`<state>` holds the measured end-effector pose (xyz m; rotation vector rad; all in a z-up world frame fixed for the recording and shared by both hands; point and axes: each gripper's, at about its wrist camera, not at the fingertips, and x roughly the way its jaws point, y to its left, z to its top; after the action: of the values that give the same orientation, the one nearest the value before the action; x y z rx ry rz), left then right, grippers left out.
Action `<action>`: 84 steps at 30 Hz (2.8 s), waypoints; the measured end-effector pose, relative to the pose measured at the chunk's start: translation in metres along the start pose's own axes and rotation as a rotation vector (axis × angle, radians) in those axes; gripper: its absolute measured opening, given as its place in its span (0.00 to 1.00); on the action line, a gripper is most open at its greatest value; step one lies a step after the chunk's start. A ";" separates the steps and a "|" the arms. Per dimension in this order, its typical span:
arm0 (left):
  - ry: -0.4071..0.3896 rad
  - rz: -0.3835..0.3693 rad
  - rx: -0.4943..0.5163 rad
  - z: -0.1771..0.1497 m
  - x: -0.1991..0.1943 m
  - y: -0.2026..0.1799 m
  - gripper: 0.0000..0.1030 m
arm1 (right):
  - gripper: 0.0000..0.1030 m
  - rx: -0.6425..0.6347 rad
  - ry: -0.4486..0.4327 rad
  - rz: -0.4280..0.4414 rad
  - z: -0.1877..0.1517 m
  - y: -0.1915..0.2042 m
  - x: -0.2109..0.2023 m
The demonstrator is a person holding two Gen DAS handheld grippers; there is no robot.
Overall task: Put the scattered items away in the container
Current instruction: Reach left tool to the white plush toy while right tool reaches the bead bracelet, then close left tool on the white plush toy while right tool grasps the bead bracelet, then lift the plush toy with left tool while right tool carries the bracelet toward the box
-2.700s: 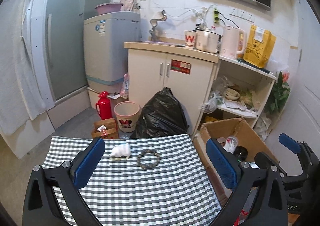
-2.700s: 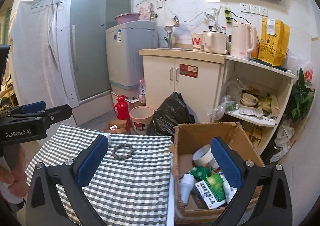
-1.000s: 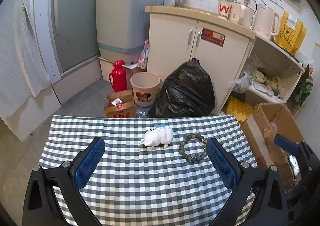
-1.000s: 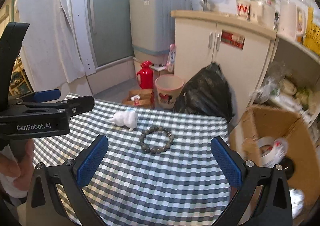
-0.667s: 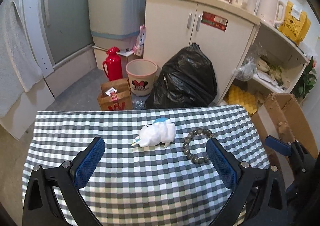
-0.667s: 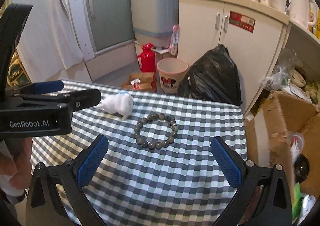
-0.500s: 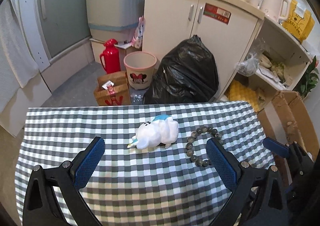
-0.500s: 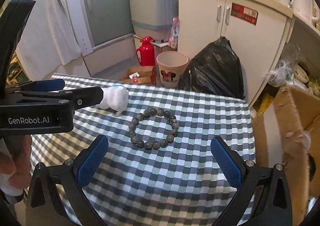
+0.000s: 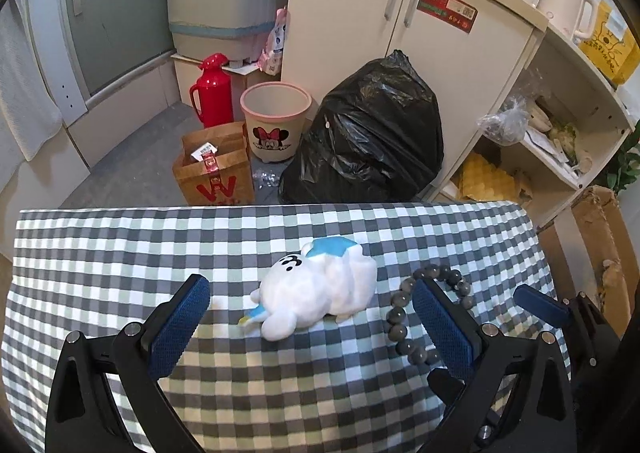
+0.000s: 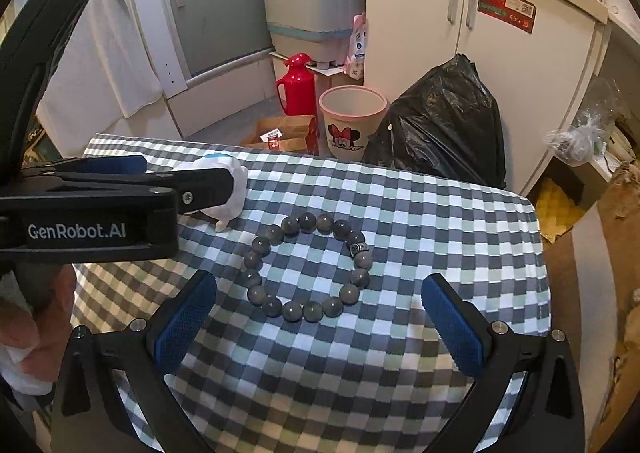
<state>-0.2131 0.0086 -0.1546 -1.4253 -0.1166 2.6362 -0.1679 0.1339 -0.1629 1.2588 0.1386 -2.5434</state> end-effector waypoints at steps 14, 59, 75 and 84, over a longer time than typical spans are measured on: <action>0.038 0.014 -0.047 0.001 0.034 0.015 0.94 | 1.00 -0.006 0.025 0.011 0.005 0.007 0.029; -0.090 0.033 -0.022 -0.009 -0.051 0.017 0.74 | 0.22 0.051 -0.110 -0.038 0.000 0.005 -0.044; -0.242 0.056 0.014 -0.022 -0.149 -0.002 0.74 | 0.22 0.039 -0.246 -0.041 0.001 0.022 -0.133; -0.343 0.079 0.047 -0.043 -0.214 -0.014 0.74 | 0.22 0.036 -0.333 -0.047 -0.007 0.036 -0.190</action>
<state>-0.0600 -0.0123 0.0008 -0.9706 -0.0347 2.9040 -0.0433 0.1432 -0.0155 0.8346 0.0498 -2.7636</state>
